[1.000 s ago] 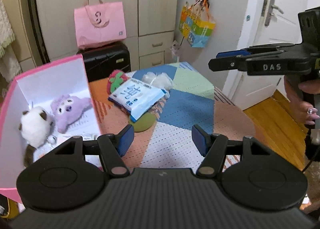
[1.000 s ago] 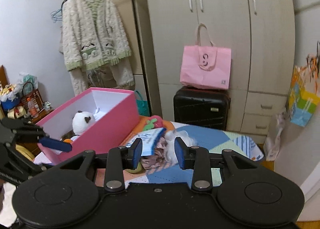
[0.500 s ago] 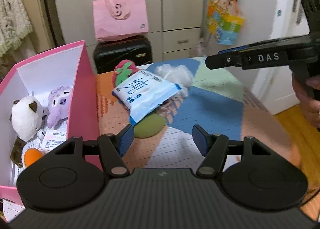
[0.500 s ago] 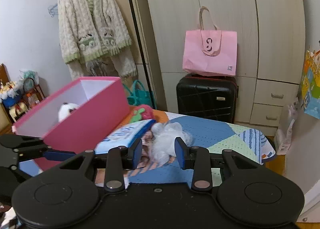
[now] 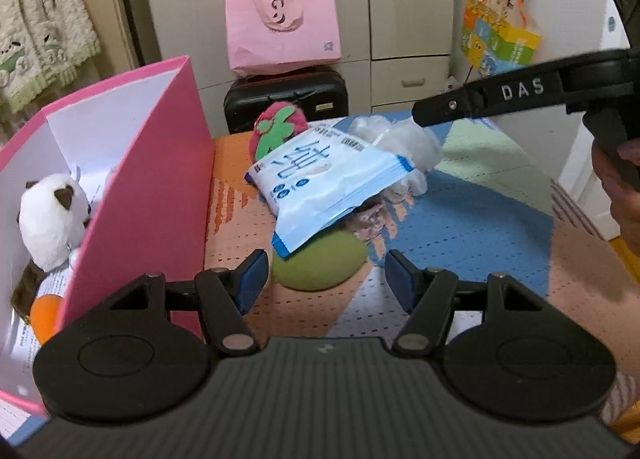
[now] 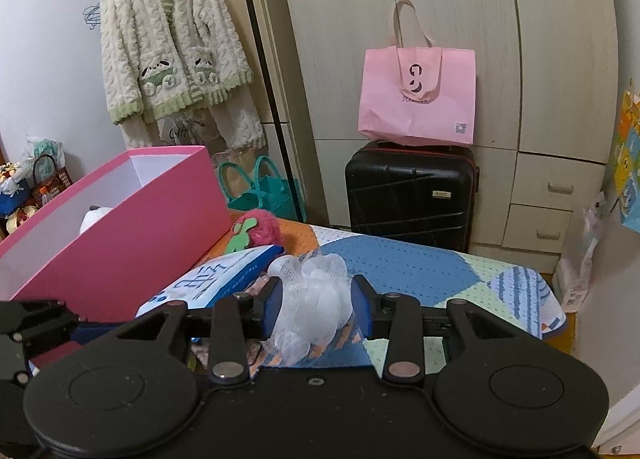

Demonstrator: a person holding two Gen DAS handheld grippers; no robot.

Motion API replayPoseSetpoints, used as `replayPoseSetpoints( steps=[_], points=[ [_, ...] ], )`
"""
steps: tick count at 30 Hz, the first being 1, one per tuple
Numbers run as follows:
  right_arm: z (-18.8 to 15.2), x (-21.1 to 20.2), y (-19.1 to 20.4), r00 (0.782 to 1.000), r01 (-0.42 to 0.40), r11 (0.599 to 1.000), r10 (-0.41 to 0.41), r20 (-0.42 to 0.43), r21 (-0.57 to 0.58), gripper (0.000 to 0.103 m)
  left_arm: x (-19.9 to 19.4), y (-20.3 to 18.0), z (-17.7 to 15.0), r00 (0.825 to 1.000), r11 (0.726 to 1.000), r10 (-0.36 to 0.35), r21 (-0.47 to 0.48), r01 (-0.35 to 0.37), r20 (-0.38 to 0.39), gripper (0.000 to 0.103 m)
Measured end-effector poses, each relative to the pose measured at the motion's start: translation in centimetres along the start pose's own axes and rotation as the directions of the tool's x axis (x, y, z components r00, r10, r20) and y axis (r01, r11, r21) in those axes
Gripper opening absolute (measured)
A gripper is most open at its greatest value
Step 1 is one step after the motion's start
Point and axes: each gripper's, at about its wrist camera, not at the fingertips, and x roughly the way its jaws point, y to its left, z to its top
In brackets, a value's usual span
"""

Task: Organize soft objects
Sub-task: 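Close the right gripper on the white mesh puff while the left gripper grasps the green sponge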

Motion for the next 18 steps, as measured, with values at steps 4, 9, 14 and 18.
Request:
replayPoseSetpoints(
  steps=[4,9,14,18],
  points=[
    [0.2,1.7,-0.4,1.0,0.002,1.0,-0.002,-0.023,0.006,0.054,1.0,0.0,-0.1,1.0,1.0,-0.01,-0.029,0.01,0.004,0.064],
    [0.2,3.4,-0.9,0.999,-0.018,1.0,0.018,-0.041,0.02,0.065,2.1,0.3,-0.2,1.0,0.998,-0.014,-0.066,0.016,0.016,0.064],
    [-0.1,4.7,-1.2,0.998,-0.019,1.0,0.02,-0.063,0.019,0.065,2.8,1.1,-0.3,0.999,0.99,-0.038,-0.132,0.039,0.01,0.067],
    [-0.5,5.4,-1.0,0.995,-0.046,0.999,0.046,-0.083,0.004,0.065,2.9,1.0,-0.5,0.999,0.993,-0.031,-0.115,0.033,0.024,0.061]
  ],
)
